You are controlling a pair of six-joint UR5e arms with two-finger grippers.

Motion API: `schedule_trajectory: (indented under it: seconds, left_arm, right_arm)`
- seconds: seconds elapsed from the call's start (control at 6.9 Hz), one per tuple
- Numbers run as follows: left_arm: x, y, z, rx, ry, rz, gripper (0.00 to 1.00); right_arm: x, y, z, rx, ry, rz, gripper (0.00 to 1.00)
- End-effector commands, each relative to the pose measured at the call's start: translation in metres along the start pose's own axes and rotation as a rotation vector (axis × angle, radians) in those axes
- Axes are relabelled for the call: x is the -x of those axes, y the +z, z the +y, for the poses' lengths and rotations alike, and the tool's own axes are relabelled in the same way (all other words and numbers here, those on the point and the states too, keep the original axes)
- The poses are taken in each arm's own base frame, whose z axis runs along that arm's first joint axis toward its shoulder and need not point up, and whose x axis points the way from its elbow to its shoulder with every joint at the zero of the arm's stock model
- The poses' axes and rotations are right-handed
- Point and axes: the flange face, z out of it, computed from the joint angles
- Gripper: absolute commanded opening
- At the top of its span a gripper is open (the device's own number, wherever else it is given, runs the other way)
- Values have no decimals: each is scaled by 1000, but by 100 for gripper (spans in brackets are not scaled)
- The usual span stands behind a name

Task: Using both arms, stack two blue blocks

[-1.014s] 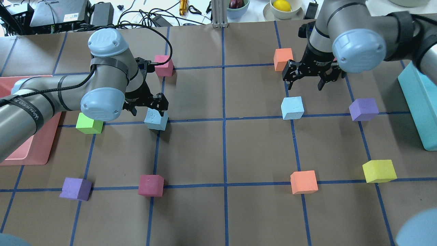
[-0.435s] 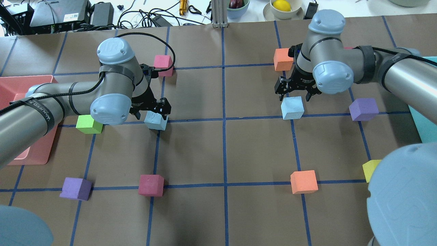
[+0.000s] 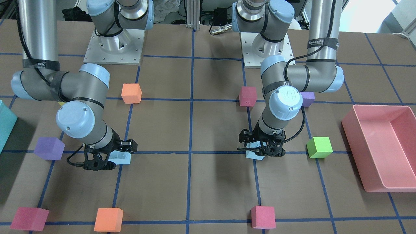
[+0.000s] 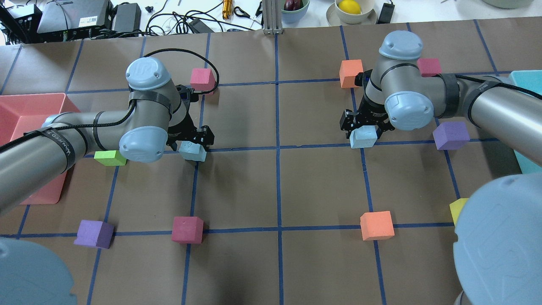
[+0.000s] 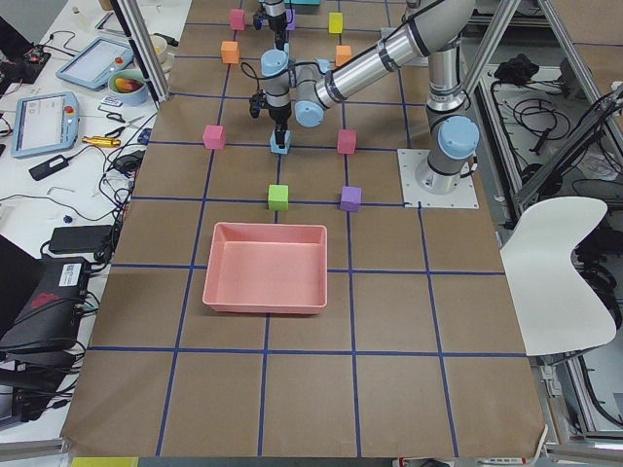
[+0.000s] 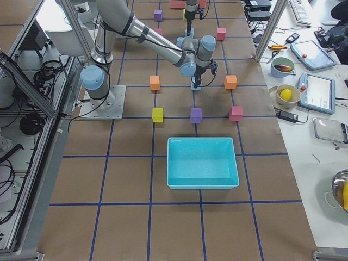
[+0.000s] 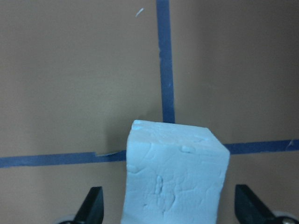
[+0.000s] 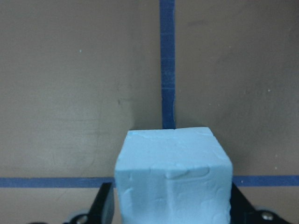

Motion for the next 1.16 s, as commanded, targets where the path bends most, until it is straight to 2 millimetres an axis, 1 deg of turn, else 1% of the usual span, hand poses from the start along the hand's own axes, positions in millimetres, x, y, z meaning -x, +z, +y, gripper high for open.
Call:
schedule_trajectory:
  seconds: [0.0,0.14,0.29,0.43,0.58,0.72,0.87,1.01]
  left_arm:
    - [0,4,-7,-42,14,1,99]
    - [0,7,-7,-37,18,0,97]
    - [0,7,-8,-39,39,-2,74]
    - [0,6,-7,-40,42,-2,38]
    - [-1,4,-7,-44,41,6,0]
    - [0,2,-6,-44,41,4,0]
    - [0,-3,-7,-51,40,0,0]
    - [1,-10,-8,-62,40,-4,0]
  right_arm:
    - [0,-6,-5,-40,-21,2,0]
    - [0,-12,-6,-53,-20,2,0]
    - [9,-37,-24,-104,-18,-1,0]
    - [32,-60,-43,-125,-28,-6,0]
    - [73,-75,-58,-128,1,-10,0]
    - [112,-77,-70,-128,6,-12,0]
    - [148,-68,-79,-134,30,-17,0]
    - [174,-54,-83,-125,47,-19,0]
